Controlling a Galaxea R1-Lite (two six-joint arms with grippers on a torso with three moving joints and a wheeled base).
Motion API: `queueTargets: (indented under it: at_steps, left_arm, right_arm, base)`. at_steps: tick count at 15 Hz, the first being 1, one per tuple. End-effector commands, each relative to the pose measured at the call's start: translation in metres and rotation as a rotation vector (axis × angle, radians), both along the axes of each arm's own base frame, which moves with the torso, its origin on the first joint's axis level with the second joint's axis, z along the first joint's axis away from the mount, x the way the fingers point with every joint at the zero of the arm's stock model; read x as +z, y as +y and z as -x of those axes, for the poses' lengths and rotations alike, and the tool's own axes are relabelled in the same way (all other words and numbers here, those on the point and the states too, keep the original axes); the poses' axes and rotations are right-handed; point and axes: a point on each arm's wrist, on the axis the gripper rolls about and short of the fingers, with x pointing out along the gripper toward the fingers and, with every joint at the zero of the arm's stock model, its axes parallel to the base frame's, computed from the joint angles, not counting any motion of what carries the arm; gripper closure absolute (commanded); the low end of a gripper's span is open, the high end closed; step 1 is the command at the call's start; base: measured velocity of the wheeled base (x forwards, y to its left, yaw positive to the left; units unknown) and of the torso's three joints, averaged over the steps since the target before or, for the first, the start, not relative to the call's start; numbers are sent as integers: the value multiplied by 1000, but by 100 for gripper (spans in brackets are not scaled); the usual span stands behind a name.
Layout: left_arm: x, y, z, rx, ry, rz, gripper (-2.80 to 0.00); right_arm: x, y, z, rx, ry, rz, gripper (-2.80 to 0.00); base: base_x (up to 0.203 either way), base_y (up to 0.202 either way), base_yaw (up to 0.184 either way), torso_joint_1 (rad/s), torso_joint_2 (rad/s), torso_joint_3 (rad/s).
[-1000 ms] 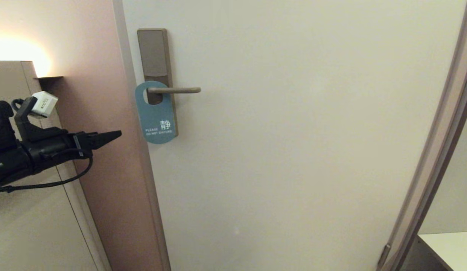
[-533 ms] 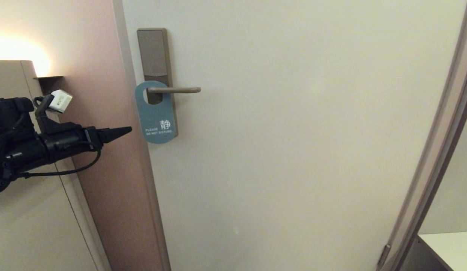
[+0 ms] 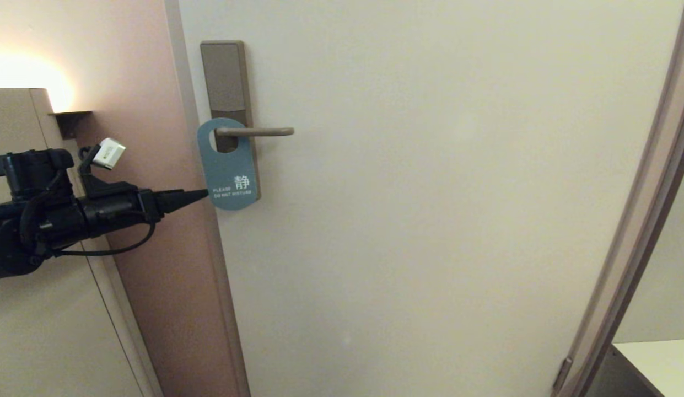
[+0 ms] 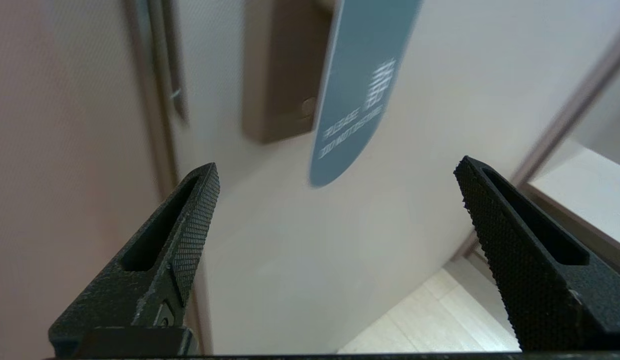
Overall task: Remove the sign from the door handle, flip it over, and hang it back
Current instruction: Take down the sign
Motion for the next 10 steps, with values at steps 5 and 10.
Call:
queueTargets:
  at_steps: [5,10]
  left_arm:
    - [-3,-12,-14,-75,-17,9,-280]
    - [1,-29,-33,-126,-51,5,-280]
  right_arm:
    - [0,0,0,1,1,1,0]
    - [0,0,0,0,1,1,0]
  base:
    - [0,0,0,0,0,0]
    - [0,0,0,0,0,0]
